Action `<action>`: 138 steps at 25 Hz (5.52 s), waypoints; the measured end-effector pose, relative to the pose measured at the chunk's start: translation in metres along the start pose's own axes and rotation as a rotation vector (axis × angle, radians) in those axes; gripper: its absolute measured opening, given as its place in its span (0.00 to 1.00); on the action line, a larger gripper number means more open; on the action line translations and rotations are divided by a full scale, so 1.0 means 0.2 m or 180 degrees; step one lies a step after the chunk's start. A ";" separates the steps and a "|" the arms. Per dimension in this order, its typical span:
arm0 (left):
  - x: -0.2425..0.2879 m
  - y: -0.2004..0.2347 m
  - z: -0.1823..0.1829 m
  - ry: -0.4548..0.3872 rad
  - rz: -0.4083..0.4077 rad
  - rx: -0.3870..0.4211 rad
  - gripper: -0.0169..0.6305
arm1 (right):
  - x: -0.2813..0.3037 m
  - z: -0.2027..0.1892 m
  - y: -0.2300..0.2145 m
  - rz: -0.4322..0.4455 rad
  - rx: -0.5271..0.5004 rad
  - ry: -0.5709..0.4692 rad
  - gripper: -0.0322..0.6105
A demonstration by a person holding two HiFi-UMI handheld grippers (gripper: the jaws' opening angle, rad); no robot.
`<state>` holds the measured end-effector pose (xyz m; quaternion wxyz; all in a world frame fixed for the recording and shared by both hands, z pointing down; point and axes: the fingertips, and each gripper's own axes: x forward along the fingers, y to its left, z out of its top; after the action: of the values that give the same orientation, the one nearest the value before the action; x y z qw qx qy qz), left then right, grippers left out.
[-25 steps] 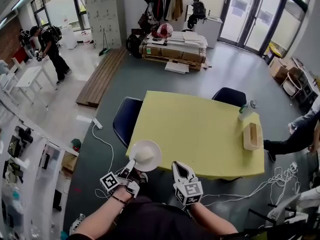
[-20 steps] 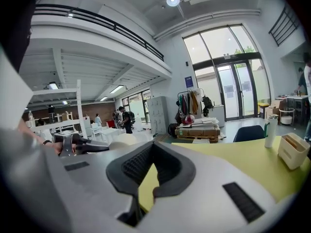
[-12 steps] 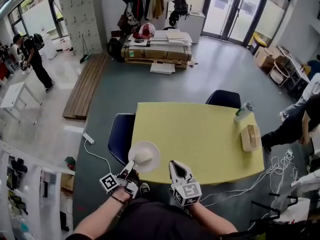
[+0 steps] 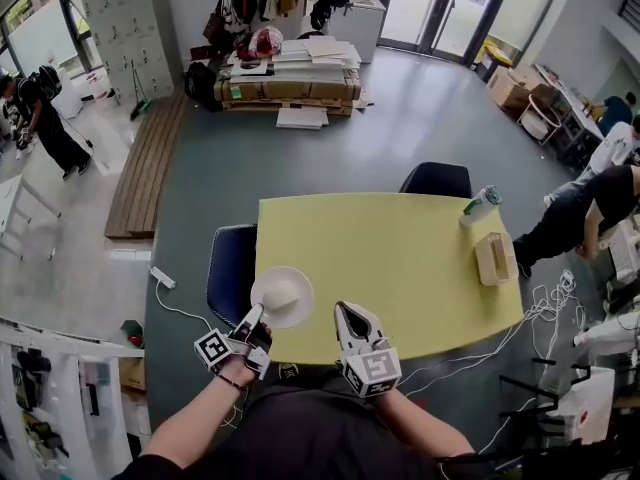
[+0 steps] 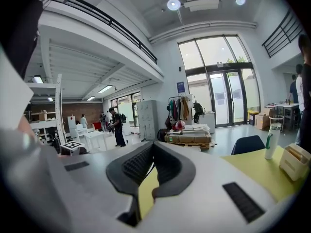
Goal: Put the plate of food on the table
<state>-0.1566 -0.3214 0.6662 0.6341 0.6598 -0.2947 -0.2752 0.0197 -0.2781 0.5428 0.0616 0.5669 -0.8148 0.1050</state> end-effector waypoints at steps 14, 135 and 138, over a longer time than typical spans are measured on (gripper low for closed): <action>0.22 0.27 0.09 0.0035 0.0095 -0.0005 0.06 | 0.13 0.01 -0.18 0.0103 -0.0054 0.0097 0.07; 0.09 -0.68 -0.31 0.0183 0.0273 0.4268 0.04 | 0.17 0.05 0.02 0.0620 -0.0111 0.0099 0.07; 0.08 -0.68 -0.32 0.0182 0.0288 0.4295 0.04 | 0.15 0.11 0.01 0.0548 -0.0105 0.0081 0.07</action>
<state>-0.0926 -0.2877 0.5327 0.1017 0.9052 -0.4125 0.0135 0.0087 -0.3102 0.5271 0.0720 0.4923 -0.8612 0.1037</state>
